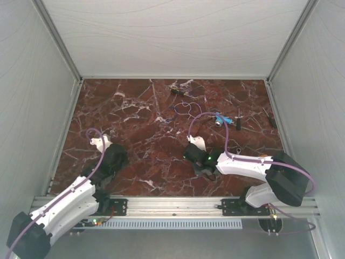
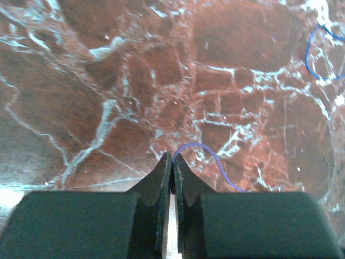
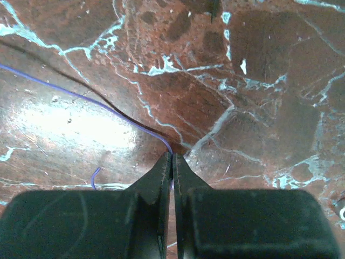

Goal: Zip-tie the wires
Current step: Straighten the cable at the center of the board.

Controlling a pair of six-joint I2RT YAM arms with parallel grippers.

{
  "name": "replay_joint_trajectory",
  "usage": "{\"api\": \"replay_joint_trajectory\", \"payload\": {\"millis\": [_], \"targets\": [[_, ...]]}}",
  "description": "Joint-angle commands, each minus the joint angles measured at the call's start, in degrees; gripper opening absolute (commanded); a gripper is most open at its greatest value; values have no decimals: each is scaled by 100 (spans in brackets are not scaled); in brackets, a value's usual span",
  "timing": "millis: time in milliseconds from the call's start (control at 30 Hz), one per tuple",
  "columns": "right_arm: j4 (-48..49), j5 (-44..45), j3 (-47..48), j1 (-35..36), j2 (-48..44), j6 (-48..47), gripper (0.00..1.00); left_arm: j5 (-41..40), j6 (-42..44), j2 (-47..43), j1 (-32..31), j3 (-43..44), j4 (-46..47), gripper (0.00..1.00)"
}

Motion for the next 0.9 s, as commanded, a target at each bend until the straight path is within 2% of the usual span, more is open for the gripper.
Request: {"api": "replay_joint_trajectory", "payload": {"millis": [0, 333, 533, 800, 867], "targets": [[-337, -32, -98, 40, -207, 160, 0, -844, -400, 96, 53, 265, -218, 0], [-729, 188, -197, 43, -100, 780, 0, -570, -595, 58, 785, 143, -137, 0], [10, -299, -38, 308, 36, 74, 0, 172, -585, 516, 792, -187, 511, 0], [-121, 57, 736, 474, 801, -158, 0, 49, -713, 662, 791, -198, 471, 0], [-118, 43, 826, 492, 913, -202, 0, -9, -771, 679, 791, -202, 453, 10]]}}
